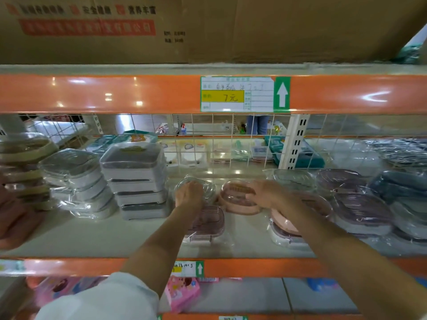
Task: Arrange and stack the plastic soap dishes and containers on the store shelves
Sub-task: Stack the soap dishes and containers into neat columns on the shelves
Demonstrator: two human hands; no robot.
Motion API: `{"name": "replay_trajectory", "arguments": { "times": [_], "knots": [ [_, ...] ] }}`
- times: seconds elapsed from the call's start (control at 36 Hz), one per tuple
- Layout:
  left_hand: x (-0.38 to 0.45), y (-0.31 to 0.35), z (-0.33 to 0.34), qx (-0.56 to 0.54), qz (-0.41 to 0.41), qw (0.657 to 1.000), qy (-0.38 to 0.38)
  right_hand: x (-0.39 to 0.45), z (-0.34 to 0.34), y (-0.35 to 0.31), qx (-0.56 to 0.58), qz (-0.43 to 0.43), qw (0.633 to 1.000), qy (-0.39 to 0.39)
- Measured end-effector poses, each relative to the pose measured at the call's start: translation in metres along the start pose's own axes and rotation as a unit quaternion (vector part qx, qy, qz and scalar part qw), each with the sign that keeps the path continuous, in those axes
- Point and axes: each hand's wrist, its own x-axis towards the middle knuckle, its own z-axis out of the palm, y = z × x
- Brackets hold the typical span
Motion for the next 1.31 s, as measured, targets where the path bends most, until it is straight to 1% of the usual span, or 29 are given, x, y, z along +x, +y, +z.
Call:
{"name": "replay_trajectory", "arguments": {
  "times": [0.06,0.11,0.22,0.33,0.39,0.56,0.64,0.78,0.89,0.94,1.03,1.11,1.19,1.31],
  "knots": [
    [-0.002,0.001,-0.002,0.004,-0.01,1.0,0.001,0.0,-0.013,0.011,0.048,0.007,0.999,0.02],
    [-0.004,0.002,-0.003,0.017,-0.003,1.0,0.001,-0.002,-0.028,0.027,0.087,0.022,0.996,0.027],
    [-0.005,0.008,-0.004,0.036,-0.003,0.999,-0.005,-0.013,-0.046,0.064,0.135,0.076,0.988,-0.002],
    [-0.004,0.017,-0.003,0.061,-0.011,0.998,-0.004,-0.027,-0.052,0.091,0.125,0.101,0.986,-0.047],
    [-0.005,0.024,-0.003,0.061,-0.009,0.998,0.0,-0.029,-0.052,0.102,0.124,0.104,0.985,-0.054],
    [-0.008,0.034,-0.004,0.046,-0.022,0.999,0.009,-0.027,-0.05,0.116,0.135,0.107,0.983,-0.064],
    [-0.01,0.032,-0.004,0.028,-0.033,0.999,0.003,-0.024,-0.048,0.118,0.145,0.082,0.984,-0.069],
    [-0.014,0.022,-0.005,-0.004,-0.028,0.999,-0.021,-0.025,-0.046,0.123,0.128,0.065,0.989,-0.039],
    [-0.017,0.009,-0.007,-0.025,0.007,0.999,-0.023,-0.026,-0.052,0.115,0.139,0.056,0.988,0.028],
    [-0.018,0.004,-0.01,-0.037,0.024,0.998,-0.042,-0.026,-0.057,0.106,0.148,0.05,0.986,0.06],
    [-0.018,-0.009,-0.011,-0.082,0.049,0.994,-0.056,-0.022,-0.065,0.082,0.145,0.031,0.985,0.088],
    [-0.024,-0.021,-0.016,-0.108,0.087,0.987,-0.078,-0.014,-0.069,0.045,0.153,-0.003,0.984,0.09],
    [-0.031,-0.03,-0.017,-0.145,0.132,0.977,-0.081,-0.002,-0.064,0.006,0.154,-0.032,0.985,0.074],
    [-0.041,-0.053,-0.019,-0.134,0.133,0.977,-0.094,0.016,-0.054,-0.048,0.145,-0.058,0.987,0.044]
  ]
}}
